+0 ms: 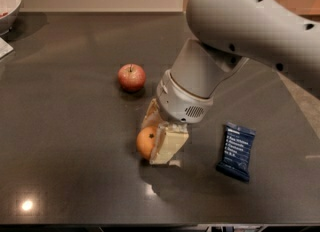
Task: Pick orange
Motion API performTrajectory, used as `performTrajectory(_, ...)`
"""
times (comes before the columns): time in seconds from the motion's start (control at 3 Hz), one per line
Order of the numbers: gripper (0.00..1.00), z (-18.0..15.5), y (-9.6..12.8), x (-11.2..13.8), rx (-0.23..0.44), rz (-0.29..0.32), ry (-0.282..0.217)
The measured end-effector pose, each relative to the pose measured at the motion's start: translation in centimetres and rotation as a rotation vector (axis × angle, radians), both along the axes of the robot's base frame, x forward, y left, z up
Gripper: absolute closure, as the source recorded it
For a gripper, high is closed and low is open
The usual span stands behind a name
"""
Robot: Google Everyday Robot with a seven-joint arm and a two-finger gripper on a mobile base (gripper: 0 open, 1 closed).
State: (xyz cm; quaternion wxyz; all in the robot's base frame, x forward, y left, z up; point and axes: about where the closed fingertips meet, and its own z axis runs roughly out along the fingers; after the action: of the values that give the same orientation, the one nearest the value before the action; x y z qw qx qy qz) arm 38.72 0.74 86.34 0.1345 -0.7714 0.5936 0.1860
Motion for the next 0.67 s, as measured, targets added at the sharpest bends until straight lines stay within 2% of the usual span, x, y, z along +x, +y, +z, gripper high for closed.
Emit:
performTrajectory(0.33,1.00,2.2,-0.9,1.1,0.007,0.009,0.027)
performTrajectory(0.67,1.00,4.7,-2.1,2.2,0.035,0.026,0.047)
